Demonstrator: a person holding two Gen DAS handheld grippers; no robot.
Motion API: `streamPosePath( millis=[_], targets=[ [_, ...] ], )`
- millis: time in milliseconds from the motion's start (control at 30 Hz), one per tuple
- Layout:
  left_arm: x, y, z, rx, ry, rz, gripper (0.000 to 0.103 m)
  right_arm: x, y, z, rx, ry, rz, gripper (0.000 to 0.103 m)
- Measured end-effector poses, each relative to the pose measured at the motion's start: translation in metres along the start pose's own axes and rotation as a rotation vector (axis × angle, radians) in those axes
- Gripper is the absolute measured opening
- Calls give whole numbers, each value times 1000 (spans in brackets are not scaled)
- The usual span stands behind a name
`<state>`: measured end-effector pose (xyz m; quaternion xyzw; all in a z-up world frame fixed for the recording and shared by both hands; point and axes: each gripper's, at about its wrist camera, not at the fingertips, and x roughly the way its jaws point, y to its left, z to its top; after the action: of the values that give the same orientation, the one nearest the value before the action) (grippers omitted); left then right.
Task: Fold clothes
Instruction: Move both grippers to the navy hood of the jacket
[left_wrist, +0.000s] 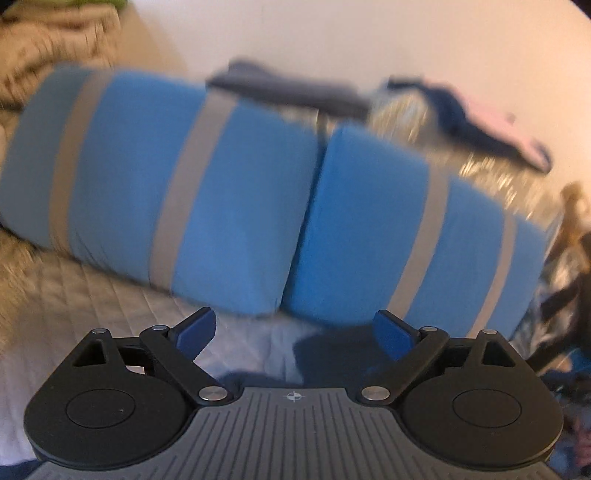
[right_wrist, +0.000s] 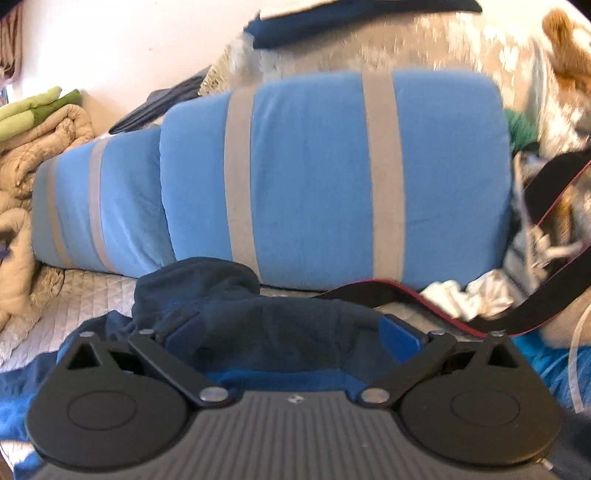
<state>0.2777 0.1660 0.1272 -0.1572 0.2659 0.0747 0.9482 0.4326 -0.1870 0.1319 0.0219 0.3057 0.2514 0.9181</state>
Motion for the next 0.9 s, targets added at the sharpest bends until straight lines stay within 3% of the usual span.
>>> streamPosePath(
  millis=[133, 333, 533, 600, 633, 667, 733, 833, 900],
  targets=[
    [60, 2, -21, -22, 52, -87, 93, 33, 11, -15, 55, -4, 38, 103],
    [145, 1, -39, -77, 150, -118, 92, 52, 32, -44, 177, -1, 133, 103],
    [205, 20, -50, -271, 304, -184, 88, 39, 42, -58, 302, 22, 260, 103],
    [213, 25, -49, -346, 327, -211, 60, 30, 47, -56, 276, 0, 267, 103],
    [212, 26, -48, -373, 325, -229, 30, 26, 50, -56, 261, -13, 265, 103],
    [204, 21, -45, -362, 298, -255, 14, 23, 51, -55, 247, -25, 258, 103],
    [176, 1, -41, -244, 217, -299, 12, 16, 51, -57, 231, -52, 240, 103],
    [113, -55, -49, 85, 82, -317, 11, 6, 40, -60, 247, -79, 192, 103],
    [64, -97, -74, 354, -8, -336, 11, -5, 28, -60, 272, -109, 159, 103]
  ],
)
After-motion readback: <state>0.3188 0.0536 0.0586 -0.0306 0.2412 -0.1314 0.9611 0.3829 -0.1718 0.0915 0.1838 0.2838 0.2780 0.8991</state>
